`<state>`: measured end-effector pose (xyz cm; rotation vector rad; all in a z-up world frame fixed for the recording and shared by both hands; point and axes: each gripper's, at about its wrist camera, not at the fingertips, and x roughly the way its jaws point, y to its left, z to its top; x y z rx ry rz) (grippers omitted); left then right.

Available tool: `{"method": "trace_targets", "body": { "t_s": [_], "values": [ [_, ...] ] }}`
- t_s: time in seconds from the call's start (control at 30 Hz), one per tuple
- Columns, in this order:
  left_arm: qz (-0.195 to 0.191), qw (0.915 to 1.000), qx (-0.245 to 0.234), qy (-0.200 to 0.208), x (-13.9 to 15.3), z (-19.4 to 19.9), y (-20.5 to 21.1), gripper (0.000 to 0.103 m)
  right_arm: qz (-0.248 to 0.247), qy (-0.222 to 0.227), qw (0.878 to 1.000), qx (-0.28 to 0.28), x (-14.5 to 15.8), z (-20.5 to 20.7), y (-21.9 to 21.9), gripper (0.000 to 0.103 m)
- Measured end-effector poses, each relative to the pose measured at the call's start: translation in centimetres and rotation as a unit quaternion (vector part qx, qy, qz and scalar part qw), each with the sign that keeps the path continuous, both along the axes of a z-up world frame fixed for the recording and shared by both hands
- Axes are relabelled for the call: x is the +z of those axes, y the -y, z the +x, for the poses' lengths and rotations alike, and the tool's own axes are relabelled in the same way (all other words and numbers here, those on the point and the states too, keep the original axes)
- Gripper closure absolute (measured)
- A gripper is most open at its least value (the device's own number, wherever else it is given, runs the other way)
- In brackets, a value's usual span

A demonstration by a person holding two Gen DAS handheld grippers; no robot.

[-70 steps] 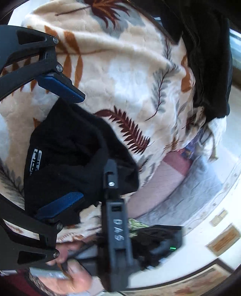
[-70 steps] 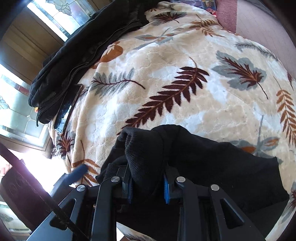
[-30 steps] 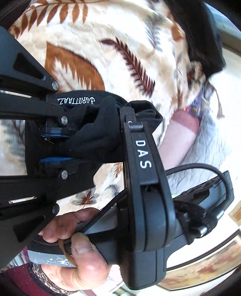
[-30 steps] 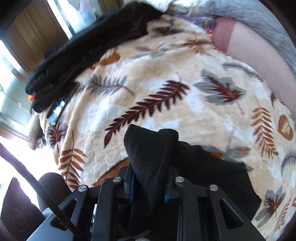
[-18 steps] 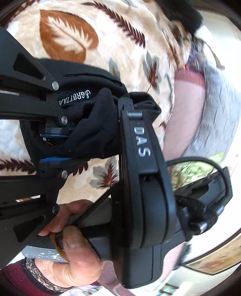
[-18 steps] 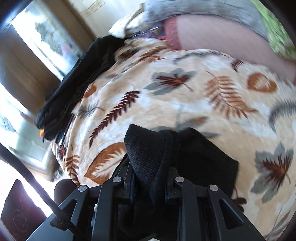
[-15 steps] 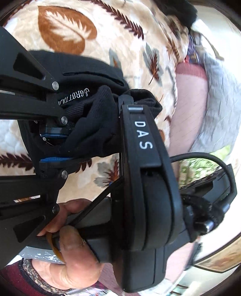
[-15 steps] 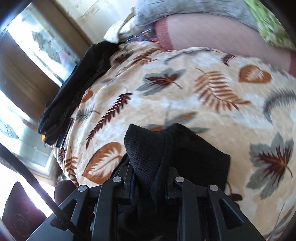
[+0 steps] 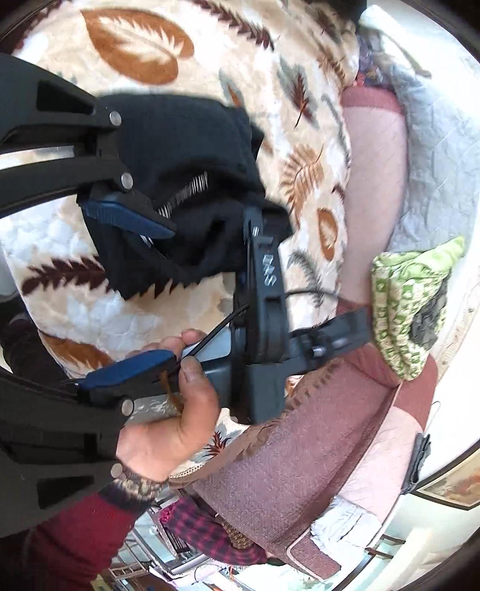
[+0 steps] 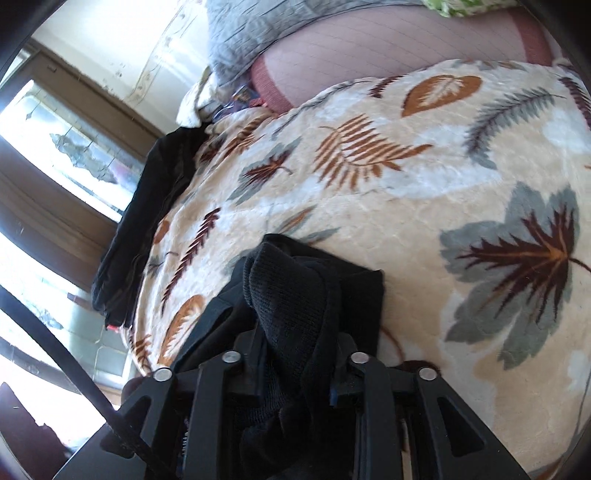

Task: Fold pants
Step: 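Lay the edge onto the bundle and open the left gripper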

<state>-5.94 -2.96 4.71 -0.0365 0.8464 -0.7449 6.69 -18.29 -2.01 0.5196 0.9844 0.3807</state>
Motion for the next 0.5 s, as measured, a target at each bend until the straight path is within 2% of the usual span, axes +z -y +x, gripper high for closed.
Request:
{"method": "trace_targets", "body": {
  "t_s": [0.07,0.13,0.17,0.2,0.33,0.4,0.5],
  "values": [
    [0.002,0.9997,0.022,0.009,0.5,-0.5,-1.5,0.034,-0.022,0.001,0.999,-0.031,-0.4,-0.1,0.9,0.052],
    [0.001,0.9988,0.048,0.011,0.5,0.7,-2.9,0.03,-0.036,0.004,0.997,-0.064,-0.5,-0.5,1.9,0.05],
    [-0.002,0.9978,0.066,0.005,0.3,1.2,-4.0,0.03,-0.026,0.006,0.997,-0.075,-0.7,-0.9,2.7,0.049],
    [-0.003,0.9971,0.076,0.0,0.0,2.6,-4.6,0.03,-0.016,0.008,0.996,-0.086,-0.7,-1.3,3.4,0.049],
    [0.001,0.9911,0.13,-0.029,-1.0,3.9,-6.9,0.029,-0.014,0.039,0.991,-0.126,0.2,-3.7,5.4,0.048],
    [0.003,0.9878,0.15,-0.042,-2.2,4.7,-7.6,0.03,-0.006,0.064,0.99,-0.124,1.1,-4.9,5.4,0.048],
    [0.011,0.9856,0.155,-0.068,-4.1,6.1,-7.4,0.03,0.004,0.115,0.989,-0.096,2.9,-6.8,4.0,0.057]
  ]
}}
